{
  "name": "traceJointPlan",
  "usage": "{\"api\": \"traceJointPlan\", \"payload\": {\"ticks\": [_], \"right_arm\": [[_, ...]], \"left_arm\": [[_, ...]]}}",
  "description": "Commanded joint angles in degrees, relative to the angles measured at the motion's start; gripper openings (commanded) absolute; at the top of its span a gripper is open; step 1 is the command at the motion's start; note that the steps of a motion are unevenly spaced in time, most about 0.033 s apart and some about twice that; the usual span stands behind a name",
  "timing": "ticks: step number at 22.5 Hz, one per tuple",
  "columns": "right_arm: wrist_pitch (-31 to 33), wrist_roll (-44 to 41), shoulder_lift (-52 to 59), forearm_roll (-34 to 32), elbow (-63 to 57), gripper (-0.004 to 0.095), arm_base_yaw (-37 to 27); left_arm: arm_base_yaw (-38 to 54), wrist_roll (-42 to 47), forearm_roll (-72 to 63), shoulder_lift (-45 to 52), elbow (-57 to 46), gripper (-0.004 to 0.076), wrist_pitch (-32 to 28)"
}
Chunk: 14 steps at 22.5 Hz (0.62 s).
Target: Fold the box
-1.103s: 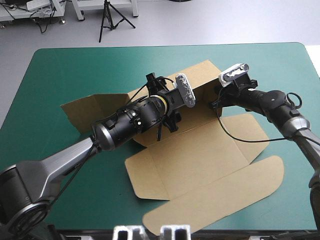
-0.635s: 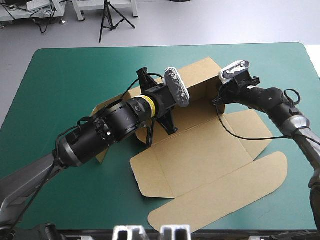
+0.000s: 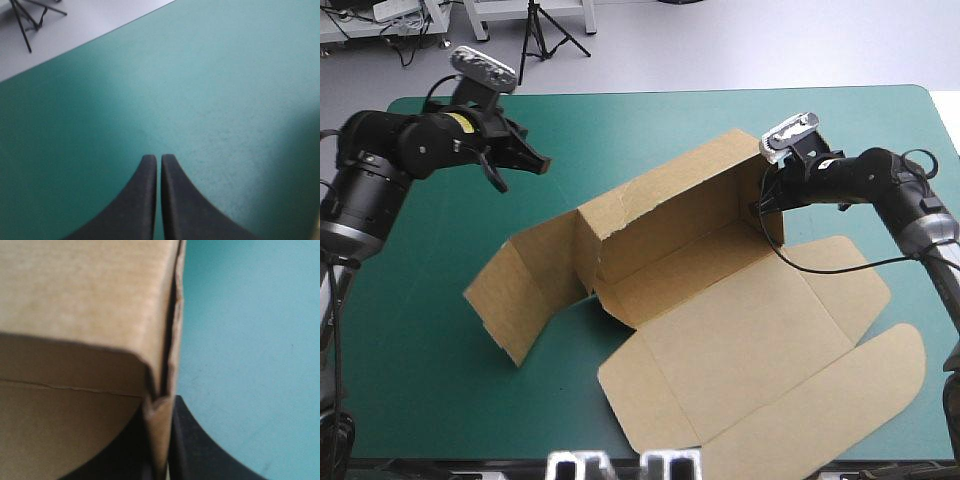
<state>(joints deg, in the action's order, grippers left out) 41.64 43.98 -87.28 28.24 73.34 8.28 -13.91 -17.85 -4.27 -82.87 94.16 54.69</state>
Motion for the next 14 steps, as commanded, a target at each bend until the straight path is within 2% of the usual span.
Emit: {"api": "traceJointPlan", "payload": {"ticks": [1,3,7,14], "right_arm": [[9.87,-8.19,2.50,-6.49,8.45,-0.0017,-0.44],[18.50,-13.84,2.10,-12.11,14.03,-0.0017,-0.44],[29.77,-17.42,-3.31,-14.10,21.12,-0.0017,-0.44],[29.88,-20.18,-16.52,-13.56,26.13,-0.0018,-0.33]], "left_arm": [[8.70,-3.09,-6.60,2.39,2.06,0.0013,0.05],[14.88,-4.70,-10.28,2.52,2.06,0.0013,0.42],[20.54,-8.29,-18.53,2.52,2.06,0.0013,1.49],[20.89,-8.29,-18.51,2.52,2.06,0.0004,1.88]]}}
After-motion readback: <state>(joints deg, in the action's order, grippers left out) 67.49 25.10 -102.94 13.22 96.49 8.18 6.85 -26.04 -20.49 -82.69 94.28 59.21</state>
